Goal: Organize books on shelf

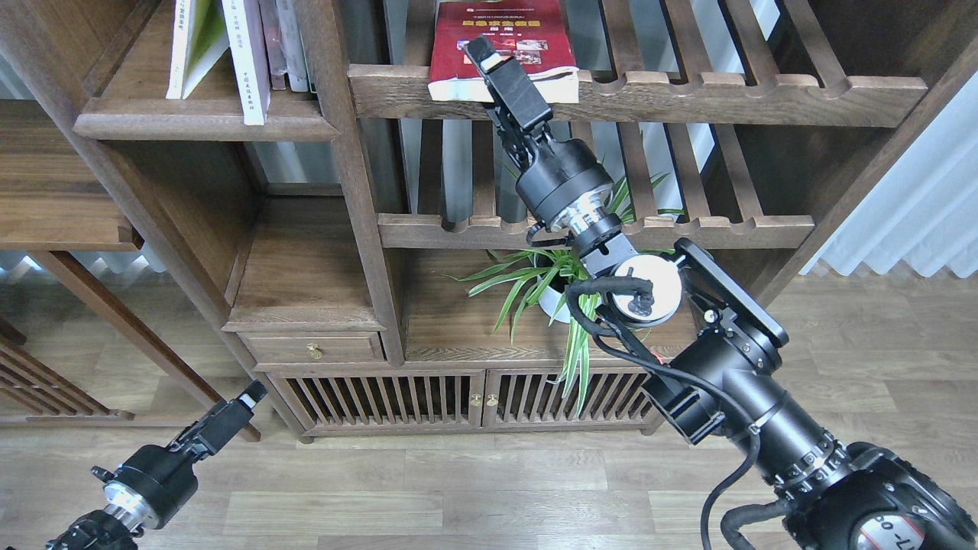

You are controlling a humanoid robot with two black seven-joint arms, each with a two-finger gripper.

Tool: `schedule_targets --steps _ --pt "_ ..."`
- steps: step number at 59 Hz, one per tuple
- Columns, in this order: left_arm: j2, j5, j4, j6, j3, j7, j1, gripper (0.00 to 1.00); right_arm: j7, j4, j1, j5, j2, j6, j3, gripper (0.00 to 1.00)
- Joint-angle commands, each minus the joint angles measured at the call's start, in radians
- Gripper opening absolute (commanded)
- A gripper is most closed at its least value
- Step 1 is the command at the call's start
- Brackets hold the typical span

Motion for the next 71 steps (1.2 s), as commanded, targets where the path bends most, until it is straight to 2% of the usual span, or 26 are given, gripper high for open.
schedule_targets --steps 1,55,71 --pt "-0.002 0.001 0.0 0.0 0.0 0.0 -0.003 0.99 0.0 -0.003 0.002 0.001 0.0 -0.025 0.0 0.98" --pt "-0.009 0.001 -0.003 0.0 0.011 0.001 -0.023 0.99 -0.002 -0.017 0.056 0.003 0.0 -0.051 0.02 0.98" --pt "-0.013 0.003 -0.005 0.0 0.012 0.001 -0.023 0.99 -0.003 -0.017 0.074 0.003 0.0 -0.094 0.023 0.97"
